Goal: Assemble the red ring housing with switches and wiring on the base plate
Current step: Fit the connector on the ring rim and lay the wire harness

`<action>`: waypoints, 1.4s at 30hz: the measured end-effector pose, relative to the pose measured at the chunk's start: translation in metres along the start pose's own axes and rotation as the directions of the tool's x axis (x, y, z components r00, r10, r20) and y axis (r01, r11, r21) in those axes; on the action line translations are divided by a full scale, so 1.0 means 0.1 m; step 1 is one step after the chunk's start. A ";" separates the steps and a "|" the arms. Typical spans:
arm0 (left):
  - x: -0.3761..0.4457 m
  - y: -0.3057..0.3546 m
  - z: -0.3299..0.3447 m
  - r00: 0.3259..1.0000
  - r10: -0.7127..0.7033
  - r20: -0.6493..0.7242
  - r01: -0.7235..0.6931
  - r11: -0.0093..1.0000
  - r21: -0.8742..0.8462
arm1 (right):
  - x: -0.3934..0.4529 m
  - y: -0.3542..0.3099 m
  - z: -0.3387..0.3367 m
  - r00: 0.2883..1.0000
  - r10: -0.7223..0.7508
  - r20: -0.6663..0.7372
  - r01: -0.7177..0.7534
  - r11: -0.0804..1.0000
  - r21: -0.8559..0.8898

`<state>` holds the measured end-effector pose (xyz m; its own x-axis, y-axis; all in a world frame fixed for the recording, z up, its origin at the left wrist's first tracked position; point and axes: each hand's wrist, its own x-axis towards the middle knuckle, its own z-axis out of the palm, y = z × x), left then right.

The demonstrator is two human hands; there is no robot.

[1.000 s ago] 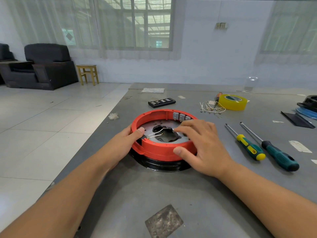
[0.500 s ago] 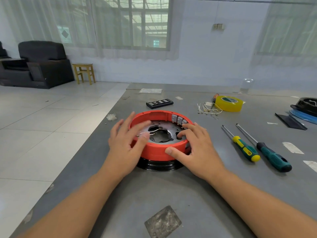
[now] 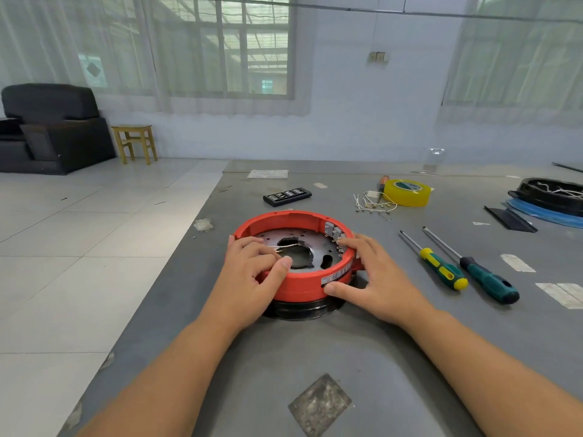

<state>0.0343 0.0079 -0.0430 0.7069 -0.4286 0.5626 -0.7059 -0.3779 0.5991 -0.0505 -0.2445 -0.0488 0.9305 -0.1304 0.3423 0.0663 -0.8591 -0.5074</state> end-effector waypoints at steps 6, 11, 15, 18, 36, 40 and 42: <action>-0.03 0.03 0.00 0.998 0.053 -0.016 -0.048 0.969 0.244 | 0.01 -0.11 0.10 0.999 0.032 -0.038 -0.032 0.999 -0.001; -0.07 0.26 0.18 0.983 0.182 0.031 -0.179 0.896 0.406 | 0.01 -0.04 0.07 1.000 -0.014 -0.003 0.014 0.997 0.080; -0.08 0.22 0.24 0.985 0.174 0.012 -0.158 0.864 0.478 | 0.04 0.18 -0.05 0.994 0.092 -0.067 -0.084 0.990 0.110; 0.00 0.26 0.33 0.986 0.167 -0.002 -0.142 0.841 0.522 | 0.20 0.32 -0.08 0.988 0.108 -0.115 -0.128 0.973 -0.191; 1.70 0.71 2.53 0.922 -0.284 0.264 0.208 0.937 0.281 | 1.78 1.95 -1.19 0.777 0.618 0.114 -0.602 0.784 -0.151; 1.97 0.54 2.86 0.931 -0.305 0.200 0.189 0.872 0.451 | 2.10 2.25 -1.06 0.798 0.598 0.081 -0.587 0.800 -0.120; 2.11 0.49 2.95 0.944 -0.274 0.183 0.163 0.870 0.466 | 2.26 2.35 -1.05 0.815 0.575 0.068 -0.566 0.816 -0.118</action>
<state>0.1357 -0.3434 -0.0635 0.8531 -0.4509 0.2626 -0.5196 -0.7806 0.3474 0.1374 -0.5278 -0.0076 0.8212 -0.5668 -0.0666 -0.5149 -0.6856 -0.5146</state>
